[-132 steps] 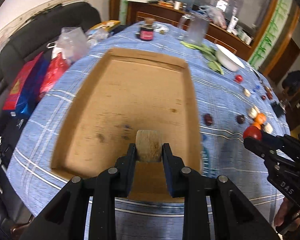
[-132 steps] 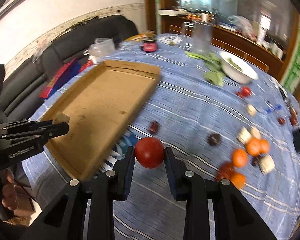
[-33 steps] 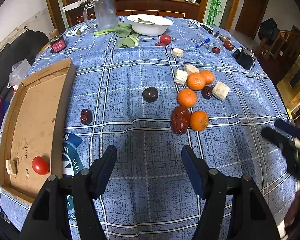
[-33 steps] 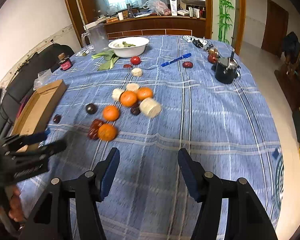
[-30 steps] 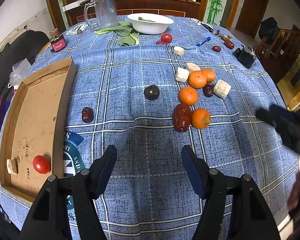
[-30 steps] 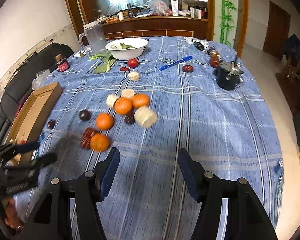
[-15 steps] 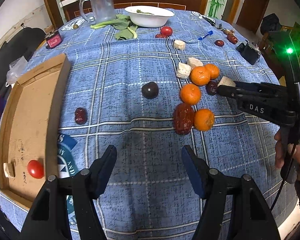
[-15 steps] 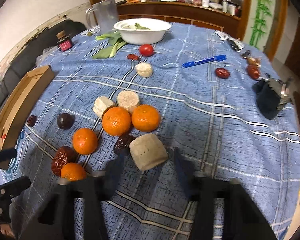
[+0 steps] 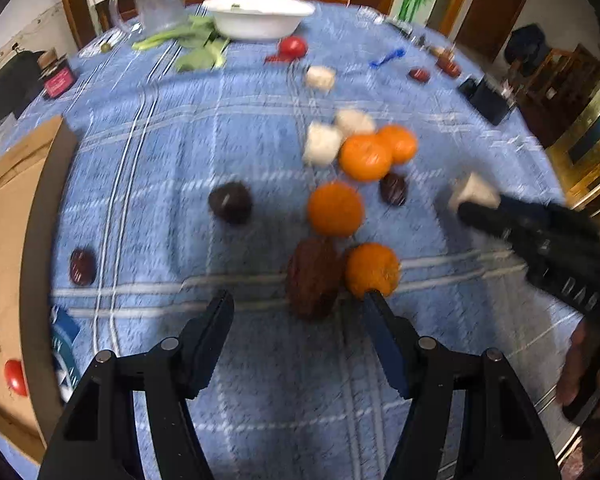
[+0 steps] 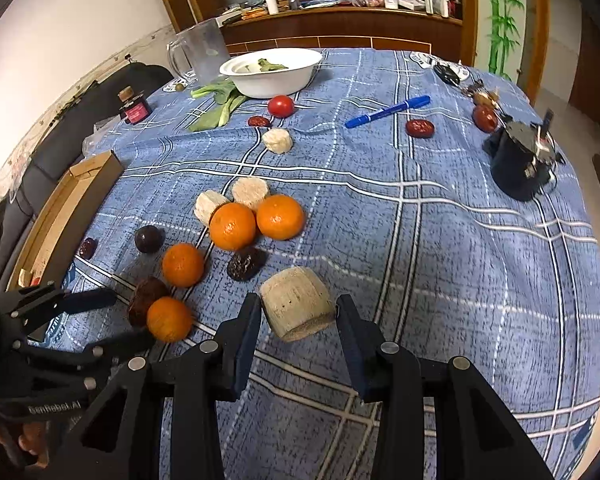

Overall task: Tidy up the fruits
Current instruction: 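Grasp the white yam chunk with the right gripper while the left gripper grasps a tangerine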

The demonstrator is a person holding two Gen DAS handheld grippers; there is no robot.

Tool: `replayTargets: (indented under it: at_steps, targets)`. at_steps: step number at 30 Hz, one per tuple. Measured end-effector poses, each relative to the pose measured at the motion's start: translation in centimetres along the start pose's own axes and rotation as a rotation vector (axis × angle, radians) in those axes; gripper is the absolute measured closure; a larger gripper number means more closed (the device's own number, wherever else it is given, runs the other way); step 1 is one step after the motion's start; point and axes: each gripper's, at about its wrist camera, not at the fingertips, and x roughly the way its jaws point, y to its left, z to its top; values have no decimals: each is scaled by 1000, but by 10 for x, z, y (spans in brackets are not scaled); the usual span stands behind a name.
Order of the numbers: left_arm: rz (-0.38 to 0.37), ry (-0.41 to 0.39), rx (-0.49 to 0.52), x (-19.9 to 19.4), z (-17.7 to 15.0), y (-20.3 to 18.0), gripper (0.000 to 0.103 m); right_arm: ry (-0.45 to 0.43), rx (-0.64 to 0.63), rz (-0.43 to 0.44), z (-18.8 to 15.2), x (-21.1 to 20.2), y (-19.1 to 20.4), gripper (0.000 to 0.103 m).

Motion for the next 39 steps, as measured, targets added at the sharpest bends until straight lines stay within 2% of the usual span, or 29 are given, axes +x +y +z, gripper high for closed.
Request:
replayTargets:
  at_steps: [3, 5, 7, 10, 14, 16, 19, 24, 29, 32, 35, 36, 39]
  targets:
    - [-13, -12, 14, 1, 9, -7, 37, 1, 19, 8, -1, -1, -3, 61]
    - [-15, 6, 22, 1, 11, -9, 37, 8, 28, 11, -2, 0, -4, 61]
    - [-42, 23, 34, -1, 6, -9, 37, 12, 34, 17, -3, -1, -4, 61]
    - [-34, 47, 63, 0, -7, -5, 37, 8, 44, 33, -5, -5, -5, 61]
    - [-36, 58, 51, 3, -13, 3, 37, 3, 57, 40, -7, -8, -7, 61]
    - [-15, 49, 38, 4, -9, 5, 37, -2, 60, 41, -8, -9, -8, 61]
    - [-24, 44, 22, 5, -4, 7, 37, 1, 60, 41, -7, -9, -8, 61]
    - [-101, 34, 31, -11, -8, -11, 37, 5, 55, 38, -9, -9, -7, 61]
    - [-87, 39, 23, -3, -2, -19, 37, 8, 53, 43, -9, -8, -9, 61]
    - [-39, 28, 33, 5, 3, -24, 37, 7, 52, 45, -10, -9, -10, 61]
    - [-4, 41, 9, 17, 6, -20, 46, 12, 54, 54, -11, -9, -11, 61]
    - [6, 17, 14, 15, 7, -19, 47, 12, 53, 55, -11, -9, -11, 61]
    - [-6, 41, -24, 11, 2, -10, 49, 9, 48, 56, -12, -11, -10, 61]
